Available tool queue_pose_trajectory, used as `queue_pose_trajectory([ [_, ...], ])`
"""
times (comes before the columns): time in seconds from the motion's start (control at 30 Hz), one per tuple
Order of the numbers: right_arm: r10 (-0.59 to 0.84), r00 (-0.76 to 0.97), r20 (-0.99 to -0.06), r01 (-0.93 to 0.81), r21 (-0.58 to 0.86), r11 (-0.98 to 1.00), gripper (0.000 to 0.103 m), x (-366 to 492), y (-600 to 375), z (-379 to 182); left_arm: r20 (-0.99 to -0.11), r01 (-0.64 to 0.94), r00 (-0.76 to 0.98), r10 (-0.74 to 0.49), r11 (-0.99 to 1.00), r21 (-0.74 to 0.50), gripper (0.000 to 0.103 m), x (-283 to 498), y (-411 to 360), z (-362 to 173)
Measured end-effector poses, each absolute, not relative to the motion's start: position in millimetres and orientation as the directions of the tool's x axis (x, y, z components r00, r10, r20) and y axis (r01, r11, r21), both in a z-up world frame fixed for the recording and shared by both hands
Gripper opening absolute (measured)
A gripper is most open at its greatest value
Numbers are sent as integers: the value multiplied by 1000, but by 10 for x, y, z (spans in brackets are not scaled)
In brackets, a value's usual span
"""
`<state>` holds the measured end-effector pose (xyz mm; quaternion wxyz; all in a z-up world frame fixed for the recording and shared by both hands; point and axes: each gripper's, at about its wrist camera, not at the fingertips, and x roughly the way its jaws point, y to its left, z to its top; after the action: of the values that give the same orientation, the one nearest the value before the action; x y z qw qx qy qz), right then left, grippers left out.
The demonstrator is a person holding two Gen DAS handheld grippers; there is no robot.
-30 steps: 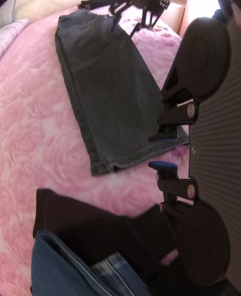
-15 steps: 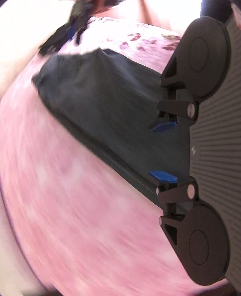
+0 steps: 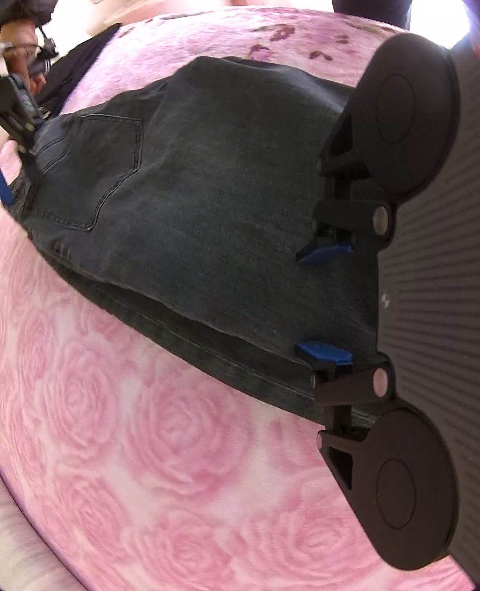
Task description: Fold clothes
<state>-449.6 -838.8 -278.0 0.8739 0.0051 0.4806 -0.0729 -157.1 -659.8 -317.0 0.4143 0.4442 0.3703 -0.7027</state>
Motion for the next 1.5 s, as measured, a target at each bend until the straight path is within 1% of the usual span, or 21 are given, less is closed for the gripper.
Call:
queue_pose_trajectory([
  [0.1, -57, 499, -865, 13, -59, 998, 61, -4211, -8354, -2922, -931, 912, -258, -257, -383, -146, 17, -1505, -6525, -3134],
  [0.13, -48, 491, -870, -15, -63, 998, 61, -4147, -8345, -2960, -931, 912, -257, -258, -384, -145, 16, -1480, -6507, -3127],
  [0.17, -39, 482, -875, -42, -67, 997, 61, -4084, -8336, -2998, -930, 914, -257, -262, -379, -145, 16, -1444, -6503, -3126],
  [0.27, -7, 452, -892, -78, -48, 996, 60, -3921, -8360, -3091, -925, 920, -259, -278, -363, -149, 27, -1340, -6503, -3126],
  [0.33, 11, 433, -902, -83, -28, 996, 55, -3846, -8390, -3125, -920, 918, -275, -280, -360, -165, 29, -1290, -6507, -3128],
  [0.43, 5, 394, -919, -91, -33, 995, 38, -3806, -8400, -3163, -913, 910, -306, -270, -364, -197, 29, -1240, -6525, -3152],
  [0.47, 0, 389, -921, -88, -37, 995, 28, -3818, -8404, -3156, -908, 908, -317, -272, -364, -208, 29, -1215, -6525, -3137],
  [0.5, -5, 385, -923, -85, -40, 996, 23, -3830, -8409, -3147, -903, 909, -323, -283, -358, -213, 33, -1182, -6529, -3118],
  [0.57, -6, 392, -920, -66, -34, 997, 17, -3879, -8411, -3121, -897, 912, -331, -294, -345, -223, 38, -1115, -6544, -3106],
  [0.63, -23, 404, -915, -63, -53, 997, 15, -3935, -8368, -3089, -894, 912, -338, -293, -335, -235, 38, -1053, -6562, -3116],
  [0.77, -73, 425, -902, -41, -100, 994, 13, -4019, -8263, -3025, -914, 876, -359, -188, -405, -261, 31, -1124, -6587, -3247],
  [0.83, -97, 431, -897, -41, -127, 991, 12, -4040, -8208, -2991, -922, 871, -345, -173, -425, -246, 15, -1164, -6583, -3251],
  [0.87, -109, 436, -894, -45, -142, 989, 10, -4046, -8188, -2954, -928, 873, -325, -180, -435, -222, 1, -1173, -6573, -3230],
  [0.97, -140, 457, -878, -49, -182, 982, 7, -4055, -8166, -2824, -912, 882, -325, -249, -427, -198, 1, -1079, -6493, -3039],
  [1.07, -162, 479, -863, -36, -203, 979, 7, -4017, -8224, -2731, -889, 901, -325, -322, -390, -188, 1, -941, -6439, -2859],
  [1.17, -179, 461, -869, -27, -216, 976, 10, -3891, -8277, -2865, -901, 914, -298, -315, -366, -174, 3, -931, -6506, -2982],
  [1.3, -218, 435, -873, 65, -212, 975, 19, -3786, -8298, -3121, -930, 939, -250, -268, -302, -166, 14, -950, -6627, -3296],
  [1.37, -248, 463, -851, 147, -203, 968, 26, -3874, -8265, -3062, -925, 944, -247, -290, -289, -162, 18, -929, -6584, -3265],
  [1.4, -272, 477, -836, 175, -213, 961, 35, -3936, -8216, -3023, -925, 947, -234, -299, -287, -147, 27, -922, -6540, -3217],
  [1.43, -313, 485, -817, 217, -234, 948, 41, -4022, -8150, -2969, -925, 949, -222, -309, -285, -132, 29, -915, -6495, -3169],
  [1.5, -368, 490, -790, 315, -233, 920, 43, -4209, -8007, -2864, -924, 952, -198, -328, -287, -102, 30, -919, -6404, -3072],
])
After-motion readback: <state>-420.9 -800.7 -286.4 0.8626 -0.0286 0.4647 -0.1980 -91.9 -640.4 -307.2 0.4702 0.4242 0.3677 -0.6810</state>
